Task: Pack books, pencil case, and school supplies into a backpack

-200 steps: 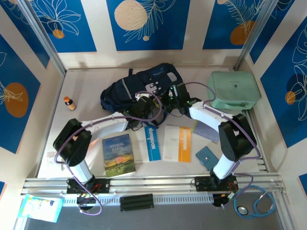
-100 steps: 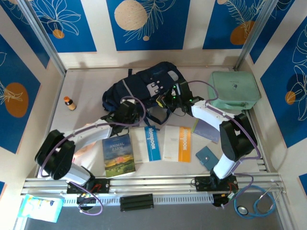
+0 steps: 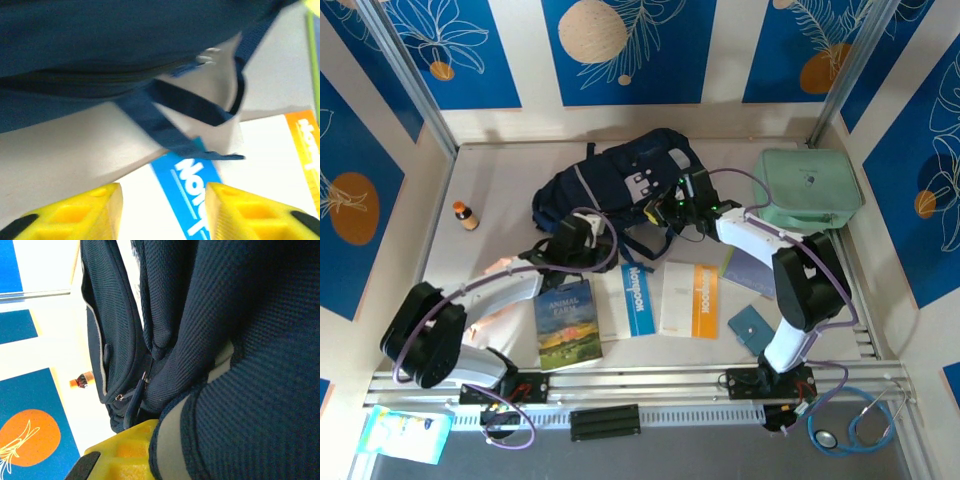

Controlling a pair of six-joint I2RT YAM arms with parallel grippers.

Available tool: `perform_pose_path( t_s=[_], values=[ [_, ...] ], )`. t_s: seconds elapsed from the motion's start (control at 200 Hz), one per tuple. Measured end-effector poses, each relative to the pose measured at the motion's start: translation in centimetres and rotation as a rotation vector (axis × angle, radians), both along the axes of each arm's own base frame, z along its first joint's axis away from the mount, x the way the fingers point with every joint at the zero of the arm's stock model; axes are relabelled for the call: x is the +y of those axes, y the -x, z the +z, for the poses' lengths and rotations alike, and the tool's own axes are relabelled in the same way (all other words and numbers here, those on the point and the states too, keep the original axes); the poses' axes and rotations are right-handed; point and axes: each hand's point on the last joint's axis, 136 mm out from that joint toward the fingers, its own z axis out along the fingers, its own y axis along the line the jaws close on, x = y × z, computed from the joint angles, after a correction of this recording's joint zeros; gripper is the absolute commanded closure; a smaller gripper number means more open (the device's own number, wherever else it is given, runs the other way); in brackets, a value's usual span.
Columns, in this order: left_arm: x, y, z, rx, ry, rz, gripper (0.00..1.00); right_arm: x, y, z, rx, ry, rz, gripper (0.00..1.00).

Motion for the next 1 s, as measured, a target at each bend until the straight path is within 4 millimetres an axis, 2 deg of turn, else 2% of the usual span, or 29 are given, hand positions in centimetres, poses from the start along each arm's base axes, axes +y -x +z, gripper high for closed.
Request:
perform_pose_path(
  t_s=[0.155, 0.375, 0.505, 0.615, 0.785, 1.0],
  values=[
    [-2.6, -0.8, 0.2, -0.034, -0.025, 0.028, 0.43, 0.2, 0.0, 0.3, 0.002, -0.010, 0.001, 0.95],
    [-3.7, -4.3, 0.1, -0.080, -0.113, 0.178, 0.53, 0.5, -0.4, 1.1, -0.012, -0.028, -0.001, 0.95],
    [-3.6, -6.0, 0.7, -0.097, -0.143, 0.260, 0.57, 0.6, -0.4, 1.2, -0.013, -0.034, -0.001, 0.95],
    [-3.2, -6.4, 0.7, -0.089, -0.161, 0.319, 0.68, 0.7, -0.6, 1.5, -0.022, -0.040, 0.000, 0.95],
    [-2.5, -7.0, 0.7, -0.093, -0.198, 0.381, 0.78, 0.7, -0.7, 1.8, -0.029, -0.045, 0.001, 0.95],
    [-2.2, -7.3, 0.7, -0.099, -0.216, 0.403, 0.80, 0.8, -0.7, 1.8, -0.029, -0.047, 0.000, 0.95]
  ],
)
